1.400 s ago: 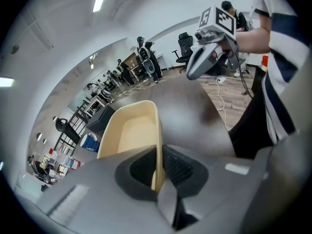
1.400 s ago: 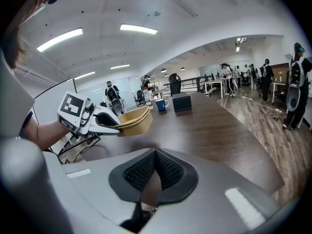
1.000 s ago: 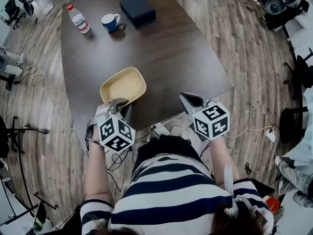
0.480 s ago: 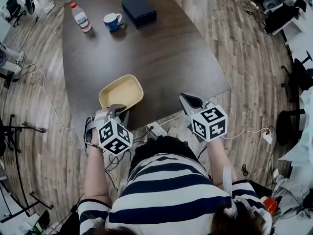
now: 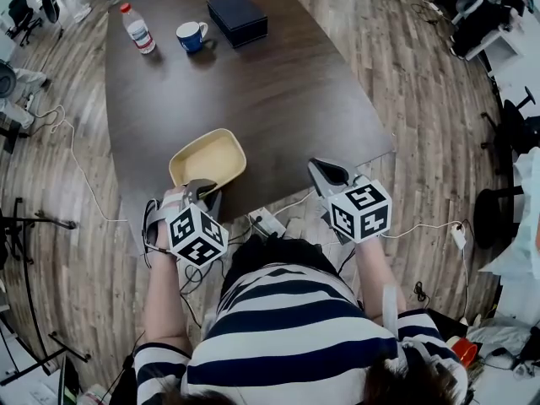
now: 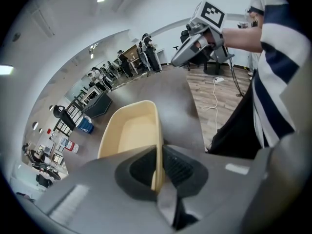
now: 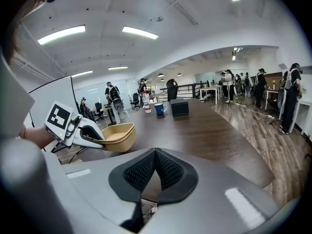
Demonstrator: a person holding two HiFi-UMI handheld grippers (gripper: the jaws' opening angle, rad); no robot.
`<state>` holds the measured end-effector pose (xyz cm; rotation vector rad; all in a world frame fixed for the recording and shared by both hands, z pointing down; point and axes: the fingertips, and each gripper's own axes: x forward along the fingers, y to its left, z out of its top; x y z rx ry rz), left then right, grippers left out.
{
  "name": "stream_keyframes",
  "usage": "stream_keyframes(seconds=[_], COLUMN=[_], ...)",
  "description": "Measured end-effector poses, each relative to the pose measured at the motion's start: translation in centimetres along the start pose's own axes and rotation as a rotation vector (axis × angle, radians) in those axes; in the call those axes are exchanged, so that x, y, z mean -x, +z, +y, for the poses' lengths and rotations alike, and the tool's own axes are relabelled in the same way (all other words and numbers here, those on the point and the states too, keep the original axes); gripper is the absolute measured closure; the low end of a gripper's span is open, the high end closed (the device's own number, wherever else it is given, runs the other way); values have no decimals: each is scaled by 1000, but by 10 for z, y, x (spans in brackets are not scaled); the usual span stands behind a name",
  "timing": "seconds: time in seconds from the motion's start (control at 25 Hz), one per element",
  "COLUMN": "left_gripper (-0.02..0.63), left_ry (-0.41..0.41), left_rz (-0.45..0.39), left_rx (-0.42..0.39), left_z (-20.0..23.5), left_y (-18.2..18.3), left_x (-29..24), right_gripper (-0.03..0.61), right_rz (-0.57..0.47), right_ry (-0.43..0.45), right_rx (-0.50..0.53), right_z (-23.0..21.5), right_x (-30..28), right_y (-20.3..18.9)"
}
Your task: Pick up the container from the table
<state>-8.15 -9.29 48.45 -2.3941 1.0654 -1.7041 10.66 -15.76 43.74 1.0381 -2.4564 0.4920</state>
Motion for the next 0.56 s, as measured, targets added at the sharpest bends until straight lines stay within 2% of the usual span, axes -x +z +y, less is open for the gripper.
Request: stream_keyframes(seconds=[0.36, 0.56], left_gripper=[614, 614], left_ry=[15, 22], left_rz=[-14, -10], left_rx=[-3, -8], left_z=[3, 5], left_y=[3, -7], left_x=[5, 8], right_gripper=[580, 581], right_rz=[-4, -5], right_ry=[-10, -11], right_rx=[0, 2], right_z=[1, 8], right_x=[1, -8], right_y=[5, 6])
